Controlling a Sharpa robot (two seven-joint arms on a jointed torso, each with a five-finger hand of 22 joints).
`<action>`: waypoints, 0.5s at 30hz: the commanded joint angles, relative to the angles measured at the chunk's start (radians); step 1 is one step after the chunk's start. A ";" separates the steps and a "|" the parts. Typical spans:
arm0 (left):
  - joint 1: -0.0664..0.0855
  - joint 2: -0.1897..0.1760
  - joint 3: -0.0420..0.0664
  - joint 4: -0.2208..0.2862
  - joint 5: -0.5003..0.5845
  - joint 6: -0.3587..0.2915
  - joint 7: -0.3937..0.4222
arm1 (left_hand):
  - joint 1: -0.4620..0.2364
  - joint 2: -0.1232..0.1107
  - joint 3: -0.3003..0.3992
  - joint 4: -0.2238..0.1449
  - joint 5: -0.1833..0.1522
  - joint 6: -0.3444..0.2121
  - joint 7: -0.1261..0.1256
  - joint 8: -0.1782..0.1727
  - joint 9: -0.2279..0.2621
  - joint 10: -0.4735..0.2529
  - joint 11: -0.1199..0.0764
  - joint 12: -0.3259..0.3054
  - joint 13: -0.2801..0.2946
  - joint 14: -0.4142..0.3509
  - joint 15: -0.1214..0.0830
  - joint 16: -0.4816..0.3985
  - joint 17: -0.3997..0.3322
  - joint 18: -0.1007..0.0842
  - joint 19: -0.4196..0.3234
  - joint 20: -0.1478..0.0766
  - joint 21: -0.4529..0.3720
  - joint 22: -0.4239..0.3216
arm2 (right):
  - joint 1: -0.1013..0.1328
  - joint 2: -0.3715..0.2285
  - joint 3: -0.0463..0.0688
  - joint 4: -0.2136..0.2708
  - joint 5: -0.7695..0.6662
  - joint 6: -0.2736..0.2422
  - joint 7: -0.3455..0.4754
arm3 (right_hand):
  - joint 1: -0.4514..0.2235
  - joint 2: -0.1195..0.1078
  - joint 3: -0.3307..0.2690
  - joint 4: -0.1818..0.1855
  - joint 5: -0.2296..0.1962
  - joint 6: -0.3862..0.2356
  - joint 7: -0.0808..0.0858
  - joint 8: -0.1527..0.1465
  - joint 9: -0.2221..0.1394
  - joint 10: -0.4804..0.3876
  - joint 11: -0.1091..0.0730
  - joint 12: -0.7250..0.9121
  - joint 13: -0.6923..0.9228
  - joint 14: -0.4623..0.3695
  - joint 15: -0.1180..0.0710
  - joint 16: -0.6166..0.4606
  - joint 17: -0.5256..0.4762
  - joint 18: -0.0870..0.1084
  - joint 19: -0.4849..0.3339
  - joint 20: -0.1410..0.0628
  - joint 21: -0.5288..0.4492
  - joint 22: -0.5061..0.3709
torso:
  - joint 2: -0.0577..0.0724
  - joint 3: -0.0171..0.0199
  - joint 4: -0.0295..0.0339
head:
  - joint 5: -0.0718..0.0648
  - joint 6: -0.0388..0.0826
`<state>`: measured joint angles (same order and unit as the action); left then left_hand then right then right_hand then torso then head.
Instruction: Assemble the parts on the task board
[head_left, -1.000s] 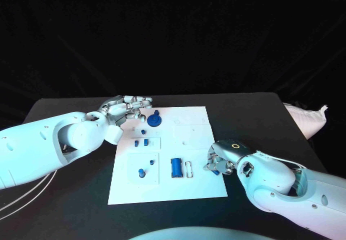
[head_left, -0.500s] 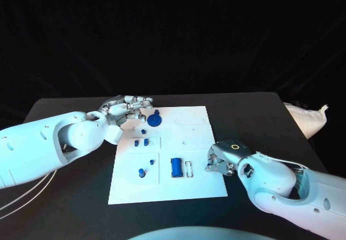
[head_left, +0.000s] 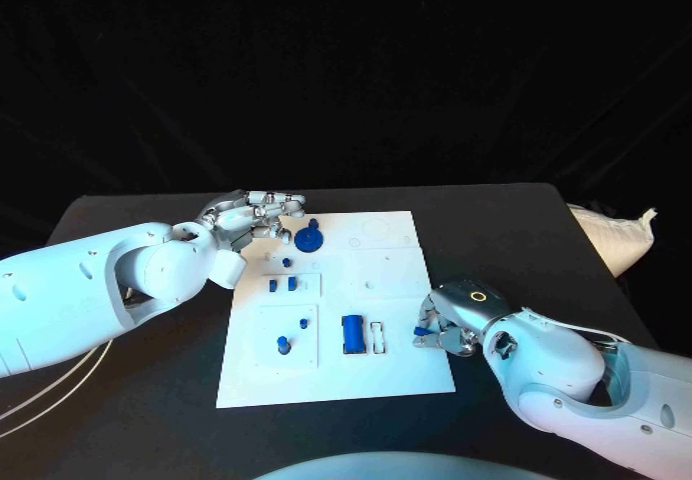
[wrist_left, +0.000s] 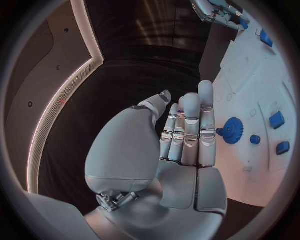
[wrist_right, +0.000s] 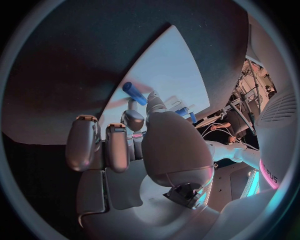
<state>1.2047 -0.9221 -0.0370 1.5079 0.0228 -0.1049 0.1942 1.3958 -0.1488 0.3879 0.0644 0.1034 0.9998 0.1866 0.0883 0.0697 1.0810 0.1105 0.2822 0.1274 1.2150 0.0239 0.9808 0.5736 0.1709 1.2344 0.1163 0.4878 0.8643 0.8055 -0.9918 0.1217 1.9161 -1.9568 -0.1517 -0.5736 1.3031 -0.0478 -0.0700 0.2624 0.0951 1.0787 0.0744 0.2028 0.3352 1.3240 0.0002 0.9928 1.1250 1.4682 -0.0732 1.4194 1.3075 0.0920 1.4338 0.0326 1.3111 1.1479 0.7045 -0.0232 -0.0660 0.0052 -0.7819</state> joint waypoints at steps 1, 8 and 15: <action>0.000 0.000 0.001 0.002 -0.004 0.020 0.003 | -0.006 0.005 -0.004 -0.002 -0.001 -0.009 0.001 0.003 0.000 -0.008 -0.001 0.004 0.001 -0.010 -0.001 -0.002 -0.001 0.010 0.000 0.004 -0.005 -0.001 | -0.011 -0.015 -0.009 -0.006 0.009 0.038 -0.014 | 0.003 -0.010 0.008 0.002 0.008 0.002 0.006 -0.005 0.003 0.001 0.002 -0.003 0.002 0.061 0.005 -0.001 0.047 -0.008 -0.004 0.002 -0.004 0.003 | -0.001 -0.0006 -0.0008 | 0.000 -0.002; 0.000 0.000 0.001 0.001 -0.004 0.021 0.002 | -0.006 0.005 -0.004 -0.002 -0.001 -0.009 0.001 0.003 0.000 -0.008 -0.001 0.004 0.001 -0.010 -0.001 -0.002 -0.001 0.010 0.000 0.004 -0.005 -0.001 | -0.011 -0.037 -0.008 0.004 0.008 0.042 -0.013 | 0.026 -0.012 0.032 -0.001 0.016 0.006 0.005 -0.004 0.008 0.006 0.000 0.007 0.011 0.062 0.003 0.001 0.052 -0.009 -0.001 0.001 -0.001 0.009 | -0.001 -0.0006 -0.0006 | -0.002 -0.002; 0.000 0.001 0.000 0.000 -0.004 0.022 0.002 | -0.006 0.005 -0.004 -0.002 -0.001 -0.009 0.001 0.003 0.000 -0.008 -0.001 0.004 0.001 -0.010 -0.001 -0.002 -0.001 0.010 0.000 0.004 -0.005 -0.001 | -0.011 -0.041 -0.008 0.004 0.009 0.052 -0.011 | 0.070 -0.001 0.069 -0.020 0.018 0.009 0.002 -0.003 0.012 0.010 -0.003 0.017 0.019 0.062 0.000 0.002 0.055 -0.010 0.000 -0.001 0.002 0.014 | -0.001 -0.0008 -0.0009 | -0.004 0.000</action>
<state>1.2046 -0.9222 -0.0371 1.5070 0.0220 -0.1026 0.1931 1.3958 -0.1488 0.3879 0.0644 0.1034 0.9998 0.1866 0.0883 0.0697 1.0810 0.1104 0.2822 0.1273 1.2150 0.0239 0.9808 0.5737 0.1709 1.2344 0.1163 0.4878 0.8643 0.8031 -1.0312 0.1200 1.9297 -1.9552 -0.1550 -0.5736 1.3672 -0.0507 -0.0031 0.2424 0.1066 1.0846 0.0803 0.2012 0.3464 1.3278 -0.0036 1.0046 1.1450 1.4682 -0.0732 1.4195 1.3074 0.0920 1.4338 0.0326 1.3111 1.1604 0.7032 -0.0240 -0.0670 0.0024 -0.7836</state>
